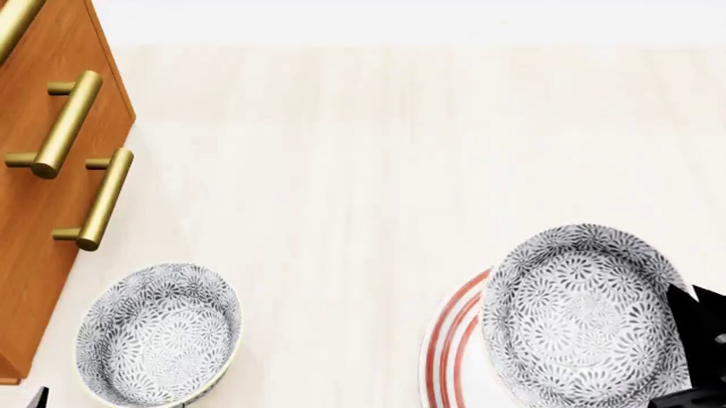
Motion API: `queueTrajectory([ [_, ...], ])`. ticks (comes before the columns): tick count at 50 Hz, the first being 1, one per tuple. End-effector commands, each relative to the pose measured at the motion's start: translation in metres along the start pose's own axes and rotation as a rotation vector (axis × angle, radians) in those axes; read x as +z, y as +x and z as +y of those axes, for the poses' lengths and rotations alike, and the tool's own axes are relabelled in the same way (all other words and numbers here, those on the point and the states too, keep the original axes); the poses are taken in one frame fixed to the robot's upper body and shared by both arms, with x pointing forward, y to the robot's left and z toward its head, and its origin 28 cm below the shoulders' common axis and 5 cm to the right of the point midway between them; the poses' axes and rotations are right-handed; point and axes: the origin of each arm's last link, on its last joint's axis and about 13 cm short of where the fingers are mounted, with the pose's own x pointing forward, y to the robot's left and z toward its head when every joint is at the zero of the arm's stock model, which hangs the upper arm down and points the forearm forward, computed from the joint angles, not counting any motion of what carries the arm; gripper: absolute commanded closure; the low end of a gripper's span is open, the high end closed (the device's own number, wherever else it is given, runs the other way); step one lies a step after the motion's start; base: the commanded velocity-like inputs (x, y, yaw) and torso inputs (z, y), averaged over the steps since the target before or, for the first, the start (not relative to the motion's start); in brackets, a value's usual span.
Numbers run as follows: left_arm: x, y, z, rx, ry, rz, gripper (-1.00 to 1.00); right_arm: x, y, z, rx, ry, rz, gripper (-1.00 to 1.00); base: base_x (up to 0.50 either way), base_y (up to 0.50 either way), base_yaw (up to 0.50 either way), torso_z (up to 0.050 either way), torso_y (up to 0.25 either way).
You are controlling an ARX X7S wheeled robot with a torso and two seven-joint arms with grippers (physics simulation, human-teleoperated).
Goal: Pick up the bowl and put it in the front on the plate.
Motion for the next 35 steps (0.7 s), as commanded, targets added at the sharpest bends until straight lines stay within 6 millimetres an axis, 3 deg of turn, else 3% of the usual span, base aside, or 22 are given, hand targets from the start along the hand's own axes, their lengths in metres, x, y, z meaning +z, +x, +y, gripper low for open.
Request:
queueTrajectory([
  [1,0.001,0.002,-0.002,-0.010,-0.001,-0.020,-1.00,0.013,0.005,-0.002,0.034,-0.062,-0.049,1.00,0.00,0.00,0.00,0.000,0.000],
  [35,0.001,0.001,-0.002,-0.012,-0.001,-0.015,-1.00,-0.001,0.014,-0.001,0.024,-0.087,0.002,1.00,0.00,0.00,0.00,0.000,0.000],
])
